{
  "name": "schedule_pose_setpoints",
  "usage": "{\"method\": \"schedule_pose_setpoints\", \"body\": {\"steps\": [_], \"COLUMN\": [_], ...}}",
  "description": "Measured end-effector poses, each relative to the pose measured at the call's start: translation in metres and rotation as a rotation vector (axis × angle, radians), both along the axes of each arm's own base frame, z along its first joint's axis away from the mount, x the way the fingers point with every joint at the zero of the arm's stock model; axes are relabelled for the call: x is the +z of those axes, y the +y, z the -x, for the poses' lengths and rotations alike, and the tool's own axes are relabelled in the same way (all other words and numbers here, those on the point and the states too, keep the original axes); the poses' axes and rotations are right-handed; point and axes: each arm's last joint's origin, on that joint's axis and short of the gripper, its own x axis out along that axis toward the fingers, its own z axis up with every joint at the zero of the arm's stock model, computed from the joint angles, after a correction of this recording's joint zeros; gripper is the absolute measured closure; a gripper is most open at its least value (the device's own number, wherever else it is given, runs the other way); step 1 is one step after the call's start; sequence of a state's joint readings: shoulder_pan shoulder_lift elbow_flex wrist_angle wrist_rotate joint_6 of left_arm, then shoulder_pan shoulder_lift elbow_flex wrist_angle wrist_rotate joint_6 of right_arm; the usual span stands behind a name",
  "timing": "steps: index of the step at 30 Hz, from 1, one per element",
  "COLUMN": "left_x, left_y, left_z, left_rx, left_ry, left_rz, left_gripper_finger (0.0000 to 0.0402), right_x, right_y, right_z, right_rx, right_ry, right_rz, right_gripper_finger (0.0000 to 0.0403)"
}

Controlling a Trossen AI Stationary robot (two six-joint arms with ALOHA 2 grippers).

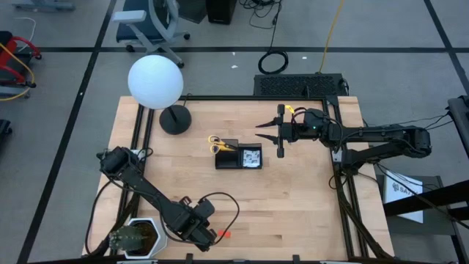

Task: Pick and place office supplies into organizer
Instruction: Put the blue binder clip into the desk organizer

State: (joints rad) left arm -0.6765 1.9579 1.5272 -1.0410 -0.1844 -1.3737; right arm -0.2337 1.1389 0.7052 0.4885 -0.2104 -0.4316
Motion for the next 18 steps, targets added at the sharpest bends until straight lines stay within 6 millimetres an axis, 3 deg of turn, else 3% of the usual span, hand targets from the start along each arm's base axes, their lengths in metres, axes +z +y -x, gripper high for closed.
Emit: {"method": "schedule_pose_setpoints", "body": {"steps": [18], "left_x": [0.0005], "left_y": [0.0048], "left_z": [-0.0058], "left_rx": [0.069], "left_ry": [-0.038], "left_rz": [-0.003], "left_gripper_finger": [0.0330], "right_x": [0.0000], "right_y": [-0.0001], "right_z": [0.0000], "right_rx": [0.000], "right_ry": [0.000], "right_rz": [0.000], "right_gripper_finger": [0.0293]}}
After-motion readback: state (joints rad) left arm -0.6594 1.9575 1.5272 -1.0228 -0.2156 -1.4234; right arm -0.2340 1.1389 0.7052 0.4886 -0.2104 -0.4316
